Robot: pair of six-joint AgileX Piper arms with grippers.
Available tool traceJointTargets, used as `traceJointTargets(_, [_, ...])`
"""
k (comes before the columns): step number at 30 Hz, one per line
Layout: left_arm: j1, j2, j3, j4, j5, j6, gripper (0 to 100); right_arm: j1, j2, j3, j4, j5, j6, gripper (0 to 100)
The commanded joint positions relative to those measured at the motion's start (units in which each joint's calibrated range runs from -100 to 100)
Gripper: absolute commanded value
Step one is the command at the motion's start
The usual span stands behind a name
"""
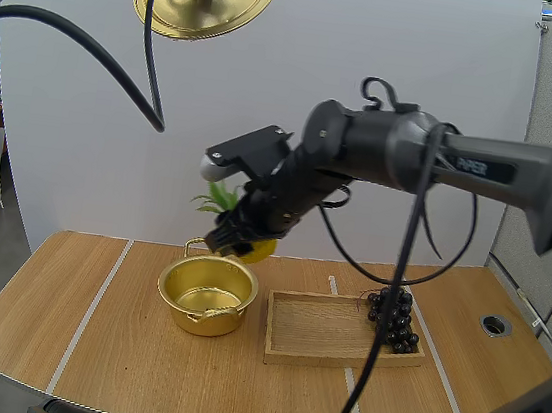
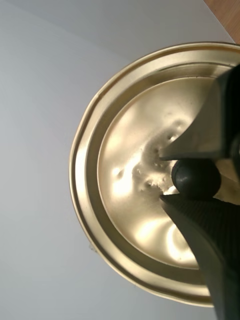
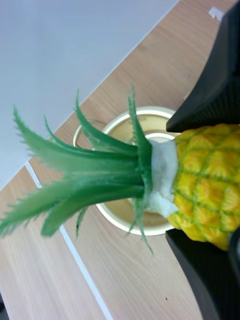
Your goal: Open the pot, put the pineapple inside, and close it
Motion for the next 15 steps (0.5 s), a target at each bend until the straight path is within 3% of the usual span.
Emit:
traceJointTargets(1, [-0.01, 0.12, -0.44, -0.17, -1.97, -0.56, 0, 0.97, 3.66, -1.99, 0.06, 0.32, 1.67, 0])
traceJointTargets(15, [-0.01, 0.12, -0.44, -0.17, -1.97, -0.56, 0, 1.14, 21.68, -11.29, 0.29, 0.53, 4.31, 0])
